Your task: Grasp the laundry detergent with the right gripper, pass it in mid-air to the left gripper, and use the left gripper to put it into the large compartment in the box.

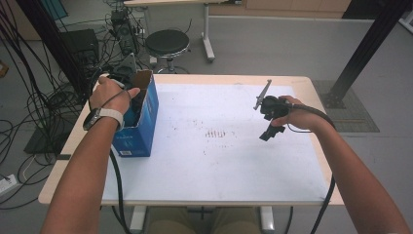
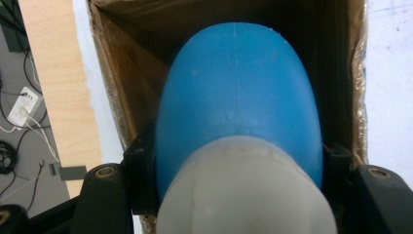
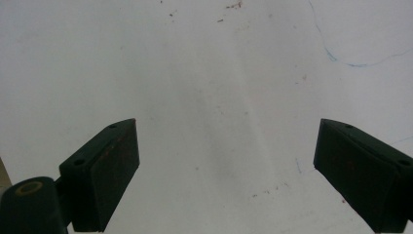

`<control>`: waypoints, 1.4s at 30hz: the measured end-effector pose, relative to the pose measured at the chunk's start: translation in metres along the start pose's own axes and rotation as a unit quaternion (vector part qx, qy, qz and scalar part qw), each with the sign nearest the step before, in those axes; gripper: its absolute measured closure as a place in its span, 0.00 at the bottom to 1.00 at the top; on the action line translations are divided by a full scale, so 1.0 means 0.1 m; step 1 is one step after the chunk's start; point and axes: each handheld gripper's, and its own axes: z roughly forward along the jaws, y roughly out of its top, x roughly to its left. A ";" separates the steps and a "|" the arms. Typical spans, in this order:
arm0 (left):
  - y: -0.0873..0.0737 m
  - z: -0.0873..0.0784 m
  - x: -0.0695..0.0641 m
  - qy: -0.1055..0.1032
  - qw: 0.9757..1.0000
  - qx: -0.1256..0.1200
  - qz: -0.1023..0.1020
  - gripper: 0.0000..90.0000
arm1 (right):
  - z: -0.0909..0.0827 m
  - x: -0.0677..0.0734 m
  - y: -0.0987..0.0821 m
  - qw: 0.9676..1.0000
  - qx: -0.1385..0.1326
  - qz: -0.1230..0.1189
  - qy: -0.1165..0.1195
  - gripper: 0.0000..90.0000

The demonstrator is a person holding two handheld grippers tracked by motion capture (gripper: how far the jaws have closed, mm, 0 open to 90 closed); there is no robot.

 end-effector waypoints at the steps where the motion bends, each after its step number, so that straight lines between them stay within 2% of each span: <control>1: 0.00 0.01 0.00 0.000 1.000 -0.001 -0.001 0.42 | 0.00 0.00 0.00 1.000 0.000 0.000 0.000 0.10; 23: -0.03 0.17 -0.01 0.001 1.000 0.010 0.002 0.42 | 0.03 0.00 -0.02 1.000 0.000 0.003 0.003 0.10; 42: -0.03 0.19 0.01 -0.003 1.000 0.009 -0.002 0.41 | 0.05 0.02 -0.05 1.000 -0.004 0.007 0.004 0.10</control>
